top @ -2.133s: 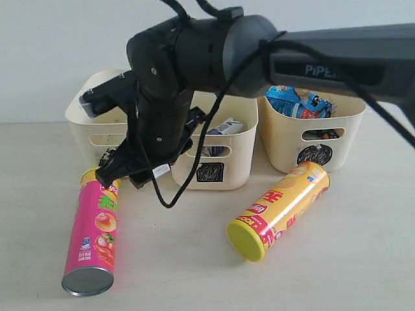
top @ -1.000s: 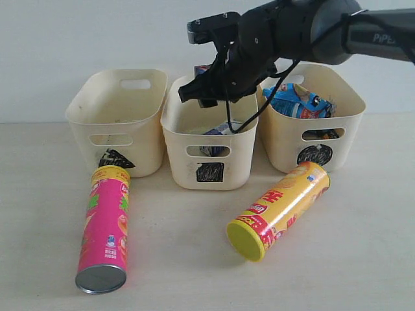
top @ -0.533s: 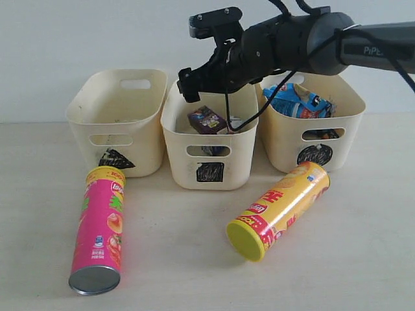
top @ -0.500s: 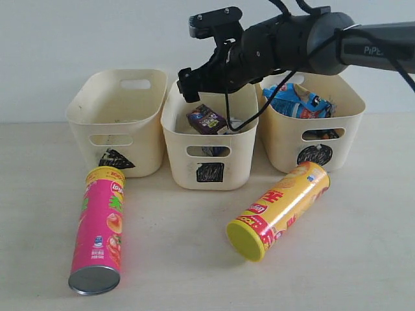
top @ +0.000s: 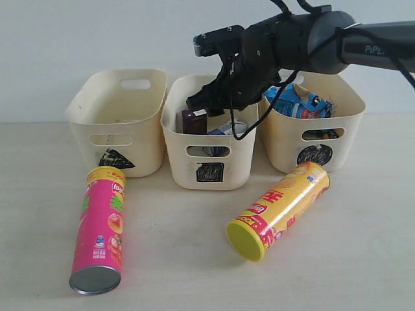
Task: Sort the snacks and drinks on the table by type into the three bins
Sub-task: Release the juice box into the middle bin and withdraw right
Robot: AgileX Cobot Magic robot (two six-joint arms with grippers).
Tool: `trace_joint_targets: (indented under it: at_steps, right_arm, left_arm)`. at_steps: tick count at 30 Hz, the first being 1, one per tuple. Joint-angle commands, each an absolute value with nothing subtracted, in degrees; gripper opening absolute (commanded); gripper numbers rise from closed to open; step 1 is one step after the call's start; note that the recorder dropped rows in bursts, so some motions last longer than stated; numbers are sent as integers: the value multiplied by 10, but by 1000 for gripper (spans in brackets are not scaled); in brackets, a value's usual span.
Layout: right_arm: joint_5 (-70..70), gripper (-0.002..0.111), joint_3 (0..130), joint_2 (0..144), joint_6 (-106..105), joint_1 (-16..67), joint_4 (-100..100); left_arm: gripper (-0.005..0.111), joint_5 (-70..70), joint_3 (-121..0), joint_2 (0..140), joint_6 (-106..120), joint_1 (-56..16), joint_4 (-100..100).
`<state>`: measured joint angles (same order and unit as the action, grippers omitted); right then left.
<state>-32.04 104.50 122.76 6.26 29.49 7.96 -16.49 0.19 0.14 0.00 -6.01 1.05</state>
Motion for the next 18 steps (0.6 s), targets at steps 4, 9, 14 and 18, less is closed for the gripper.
trace_joint_targets:
  at_steps: [4,9,14,18]
  right_arm:
    - [-383,3,1046,1179,58,291,89]
    - [-450,3,1046,1167,59,291,139]
    - [-532,3,1046,1143,55,291,175]
    - [-555,3,1019,1098,53,285,175]
  left_arm:
    - [4,-163,0,0,-4,-63,8]
    - [4,-163,0,0,-4,-63,8]
    - [4,-163,0,0,-4,-63,8]
    - [4,-163,0,0,-4,-63,8]
